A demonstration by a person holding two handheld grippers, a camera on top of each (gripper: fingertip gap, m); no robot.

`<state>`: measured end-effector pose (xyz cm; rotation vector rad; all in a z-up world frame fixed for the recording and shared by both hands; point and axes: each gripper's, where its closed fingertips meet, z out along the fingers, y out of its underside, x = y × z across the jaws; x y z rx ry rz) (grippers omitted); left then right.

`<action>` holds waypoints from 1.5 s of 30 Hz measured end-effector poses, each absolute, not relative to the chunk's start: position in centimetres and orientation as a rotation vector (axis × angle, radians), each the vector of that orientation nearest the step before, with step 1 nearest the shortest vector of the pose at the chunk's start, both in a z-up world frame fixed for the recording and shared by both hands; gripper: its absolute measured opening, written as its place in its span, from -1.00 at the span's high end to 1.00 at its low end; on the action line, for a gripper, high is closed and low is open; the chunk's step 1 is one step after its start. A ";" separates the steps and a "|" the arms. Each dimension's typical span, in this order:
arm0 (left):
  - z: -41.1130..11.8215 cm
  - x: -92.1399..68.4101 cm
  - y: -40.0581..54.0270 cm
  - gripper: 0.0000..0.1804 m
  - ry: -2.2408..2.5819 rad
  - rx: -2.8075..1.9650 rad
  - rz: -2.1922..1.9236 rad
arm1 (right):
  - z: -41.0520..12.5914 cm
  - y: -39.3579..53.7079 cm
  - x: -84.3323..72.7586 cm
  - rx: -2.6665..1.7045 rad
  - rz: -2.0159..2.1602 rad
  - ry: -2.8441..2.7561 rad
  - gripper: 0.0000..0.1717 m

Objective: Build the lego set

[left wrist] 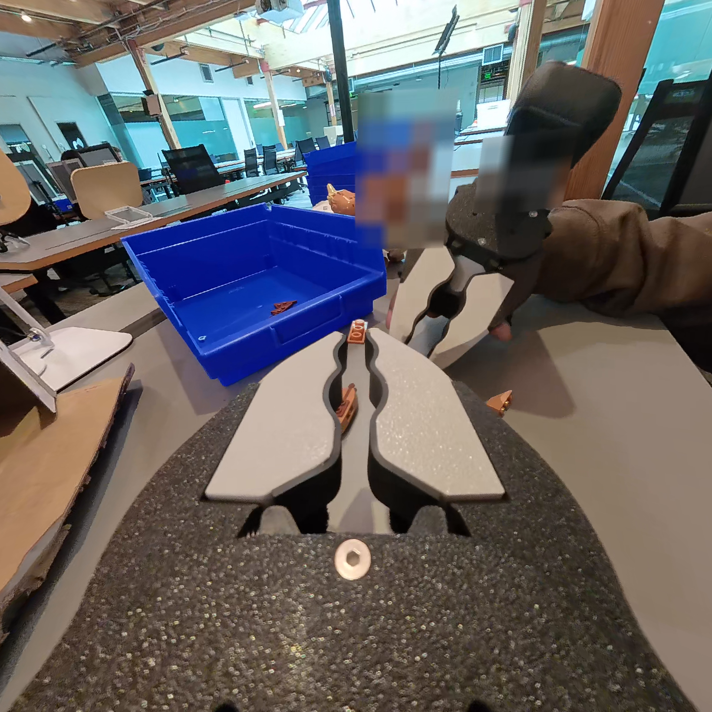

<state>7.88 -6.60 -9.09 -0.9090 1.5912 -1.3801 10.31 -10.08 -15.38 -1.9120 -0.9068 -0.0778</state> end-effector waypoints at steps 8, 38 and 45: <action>-8.7 7.8 -6.5 0.91 1.578 -0.909 -1.383 | -15.9 -10.1 10.9 -1.941 -0.091 -0.900 0.80; -8.6 7.9 -6.4 0.91 1.563 -0.916 -1.379 | -17.0 -9.8 13.8 -2.044 -0.270 -0.863 0.81; -8.5 7.8 -6.3 0.91 1.556 -0.916 -1.378 | -17.0 -9.8 14.1 -2.047 -0.290 -0.861 0.81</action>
